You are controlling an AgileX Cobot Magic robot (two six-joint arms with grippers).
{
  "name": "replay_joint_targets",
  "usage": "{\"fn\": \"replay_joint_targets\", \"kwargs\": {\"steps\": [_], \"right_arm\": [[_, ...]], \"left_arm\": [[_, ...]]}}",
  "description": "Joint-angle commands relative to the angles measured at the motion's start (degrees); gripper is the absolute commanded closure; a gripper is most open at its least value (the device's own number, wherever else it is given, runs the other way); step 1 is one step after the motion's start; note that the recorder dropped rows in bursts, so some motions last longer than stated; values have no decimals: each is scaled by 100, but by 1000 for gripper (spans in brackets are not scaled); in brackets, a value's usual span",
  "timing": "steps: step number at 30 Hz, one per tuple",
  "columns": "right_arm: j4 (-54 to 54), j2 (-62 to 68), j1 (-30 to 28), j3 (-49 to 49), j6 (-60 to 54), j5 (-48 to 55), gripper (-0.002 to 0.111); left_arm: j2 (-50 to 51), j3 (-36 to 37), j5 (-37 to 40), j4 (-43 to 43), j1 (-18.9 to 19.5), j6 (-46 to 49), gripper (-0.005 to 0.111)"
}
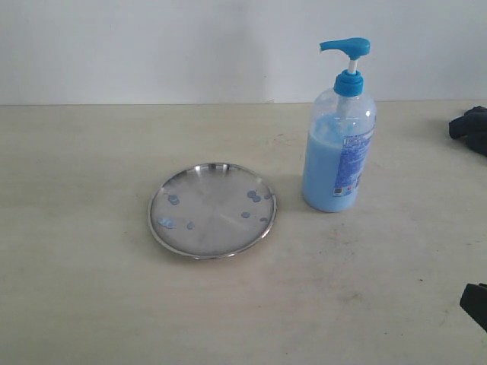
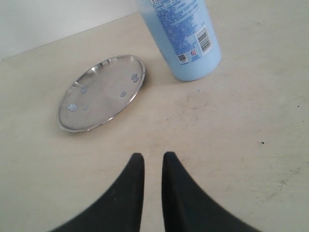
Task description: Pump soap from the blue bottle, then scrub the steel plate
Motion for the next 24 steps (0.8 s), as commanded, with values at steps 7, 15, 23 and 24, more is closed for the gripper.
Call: {"fn": "replay_joint_targets", "kwargs": {"steps": [7, 15, 23, 24], "right_arm": [[-47, 21, 9, 2, -62, -3, 106], [-47, 21, 11, 2, -62, 9, 106], [-47, 7, 11, 2, -62, -4, 106], [-47, 7, 11, 2, -62, -4, 106]], "left_arm": [[-2353, 2358, -1431, 1759, 942, -2603, 102], [-4068, 3547, -2040, 1742, 2306, -2501, 102], [-4068, 3856, -2583, 1308, 1895, -2293, 102], [-4068, 3856, -2512, 1307, 1853, -2162, 102]]}}
